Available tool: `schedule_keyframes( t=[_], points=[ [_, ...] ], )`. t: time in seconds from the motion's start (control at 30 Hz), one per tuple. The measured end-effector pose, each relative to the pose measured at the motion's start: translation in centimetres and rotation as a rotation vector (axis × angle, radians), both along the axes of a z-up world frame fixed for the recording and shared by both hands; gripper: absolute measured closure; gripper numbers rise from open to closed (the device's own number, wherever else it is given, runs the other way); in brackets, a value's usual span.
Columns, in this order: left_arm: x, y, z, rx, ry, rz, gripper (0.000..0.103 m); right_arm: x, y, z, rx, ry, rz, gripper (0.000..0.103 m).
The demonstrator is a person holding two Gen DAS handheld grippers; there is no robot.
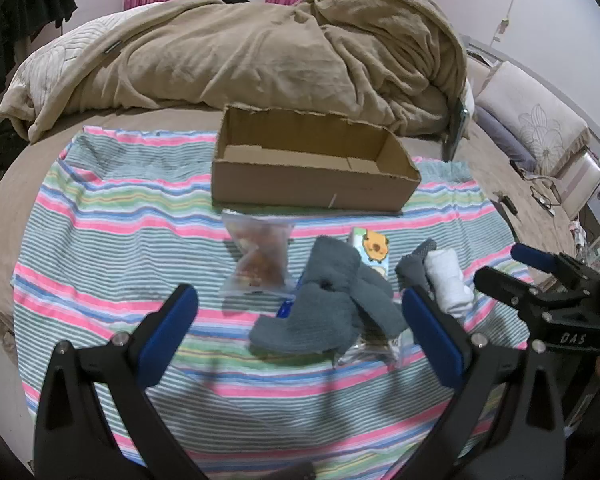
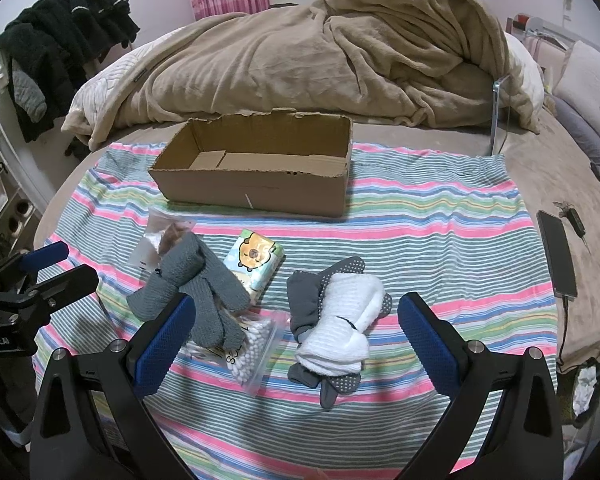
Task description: Organize objects
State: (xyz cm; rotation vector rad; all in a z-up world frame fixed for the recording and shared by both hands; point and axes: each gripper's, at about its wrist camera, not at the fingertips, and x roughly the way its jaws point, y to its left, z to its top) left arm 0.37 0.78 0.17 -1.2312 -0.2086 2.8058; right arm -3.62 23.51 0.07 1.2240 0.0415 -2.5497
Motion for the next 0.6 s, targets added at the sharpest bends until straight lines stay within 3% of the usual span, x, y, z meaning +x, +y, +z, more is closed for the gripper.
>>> schedule_keyframes(
  t=[0.4,0.6],
  points=[
    [-0.1,0.04,0.23,-0.017,-0.013,-0.007,0.0,-0.05,0.08,-0.02,-0.001,0.0,0.0,0.0],
    [-0.13,0.14,0.21,0.022,-0.006,-0.016,0.0,-0.08,0.12,-0.05,-0.002,0.0,0.0,0.0]
  ],
)
